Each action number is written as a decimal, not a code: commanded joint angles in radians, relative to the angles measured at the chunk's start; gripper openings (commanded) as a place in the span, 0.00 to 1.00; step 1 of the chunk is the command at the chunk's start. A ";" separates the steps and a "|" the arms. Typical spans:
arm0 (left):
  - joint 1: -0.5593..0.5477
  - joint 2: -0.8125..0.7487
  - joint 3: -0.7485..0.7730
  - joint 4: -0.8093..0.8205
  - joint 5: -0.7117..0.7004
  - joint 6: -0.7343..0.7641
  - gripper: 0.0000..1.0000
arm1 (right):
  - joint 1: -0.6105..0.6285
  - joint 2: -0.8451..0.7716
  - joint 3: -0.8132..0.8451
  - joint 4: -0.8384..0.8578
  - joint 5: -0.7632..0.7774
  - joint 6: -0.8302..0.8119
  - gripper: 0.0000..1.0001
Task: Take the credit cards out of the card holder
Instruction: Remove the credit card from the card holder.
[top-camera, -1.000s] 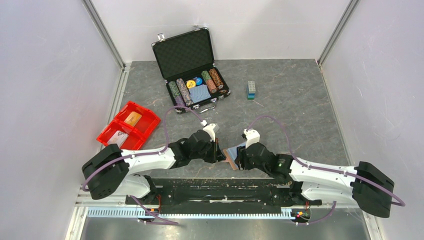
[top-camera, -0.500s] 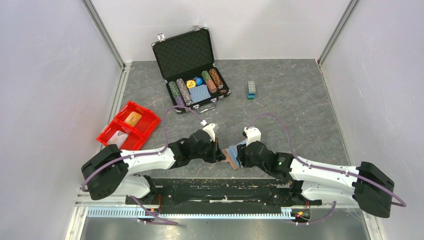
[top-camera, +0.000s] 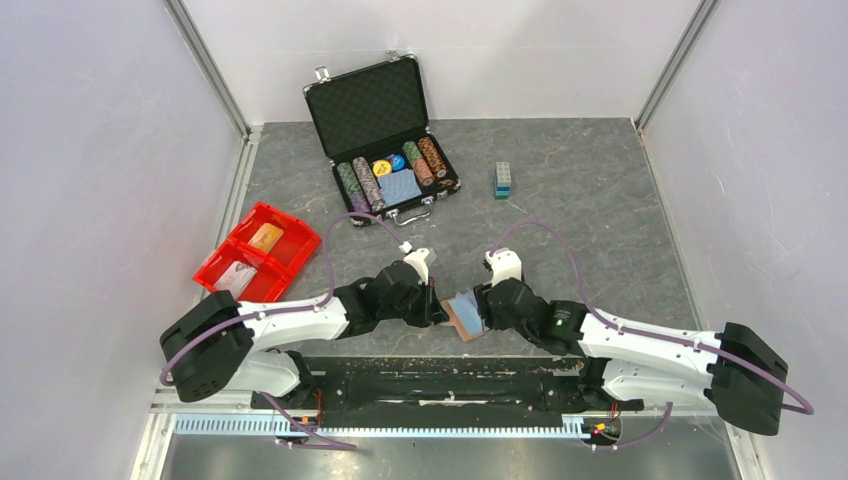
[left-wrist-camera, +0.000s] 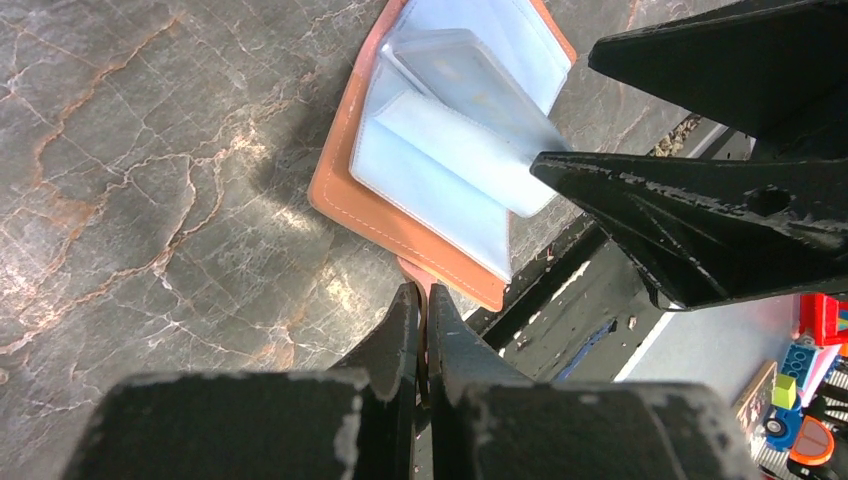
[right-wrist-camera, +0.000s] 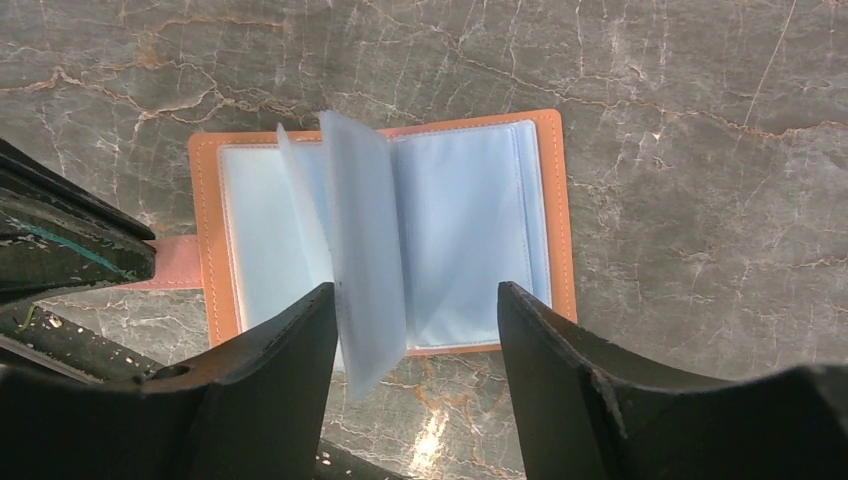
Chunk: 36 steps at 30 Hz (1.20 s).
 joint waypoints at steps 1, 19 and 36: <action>-0.003 -0.018 -0.003 0.014 -0.013 -0.005 0.02 | -0.001 0.011 0.051 0.012 0.021 -0.037 0.60; -0.004 -0.019 0.015 -0.055 -0.059 0.037 0.02 | -0.035 -0.022 0.081 -0.018 0.036 -0.058 0.36; -0.003 -0.003 0.113 -0.201 -0.146 0.108 0.05 | -0.124 -0.031 0.007 0.095 -0.135 -0.058 0.59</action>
